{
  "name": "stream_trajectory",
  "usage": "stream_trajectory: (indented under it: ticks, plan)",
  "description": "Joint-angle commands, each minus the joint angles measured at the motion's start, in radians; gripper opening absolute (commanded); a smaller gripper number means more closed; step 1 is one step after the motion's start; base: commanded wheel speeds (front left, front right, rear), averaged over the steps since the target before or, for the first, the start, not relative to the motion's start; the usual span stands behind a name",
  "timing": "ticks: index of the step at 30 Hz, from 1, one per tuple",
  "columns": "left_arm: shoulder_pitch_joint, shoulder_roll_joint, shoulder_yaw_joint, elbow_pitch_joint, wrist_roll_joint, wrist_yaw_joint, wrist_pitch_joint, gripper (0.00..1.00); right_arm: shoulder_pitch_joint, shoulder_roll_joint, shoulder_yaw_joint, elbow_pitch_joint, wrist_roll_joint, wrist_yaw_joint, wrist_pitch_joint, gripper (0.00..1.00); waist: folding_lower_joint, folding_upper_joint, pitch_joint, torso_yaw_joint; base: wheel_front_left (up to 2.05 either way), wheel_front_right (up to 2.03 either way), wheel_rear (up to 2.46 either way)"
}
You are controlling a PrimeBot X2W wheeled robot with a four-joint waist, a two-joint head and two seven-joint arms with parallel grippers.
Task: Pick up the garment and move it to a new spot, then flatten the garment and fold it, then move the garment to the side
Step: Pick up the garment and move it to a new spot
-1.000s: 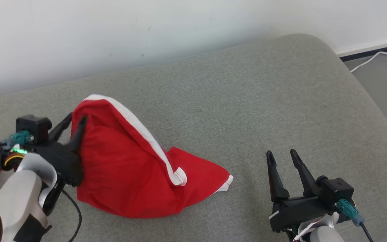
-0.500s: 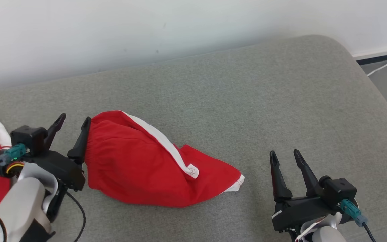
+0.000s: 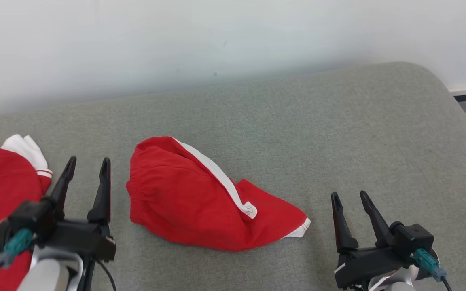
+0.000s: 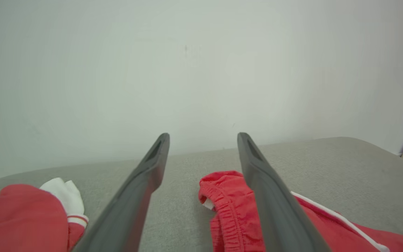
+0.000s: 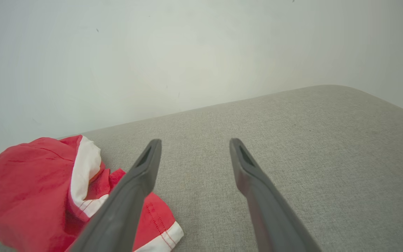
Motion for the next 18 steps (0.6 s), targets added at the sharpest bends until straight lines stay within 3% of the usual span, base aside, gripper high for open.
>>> stream_trajectory:
  ticks: [1, 18]
  plan:
    - [0.048, -0.008, 0.019, -0.03, 0.015, 0.008, -0.007, 1.0, 0.014, -0.009, 0.001, 0.004, -0.005, 0.0, -0.003, 1.0, 0.0, 0.0001, -0.014, 0.015, 0.0, 0.0, 0.0]
    - [0.322, -0.115, 0.164, -0.226, 0.126, 0.041, -0.007, 1.0, 0.048, -0.032, 0.002, 0.037, 0.003, 0.0, -0.003, 1.0, 0.0, 0.0001, -0.059, 0.094, 0.0, 0.0, 0.0]
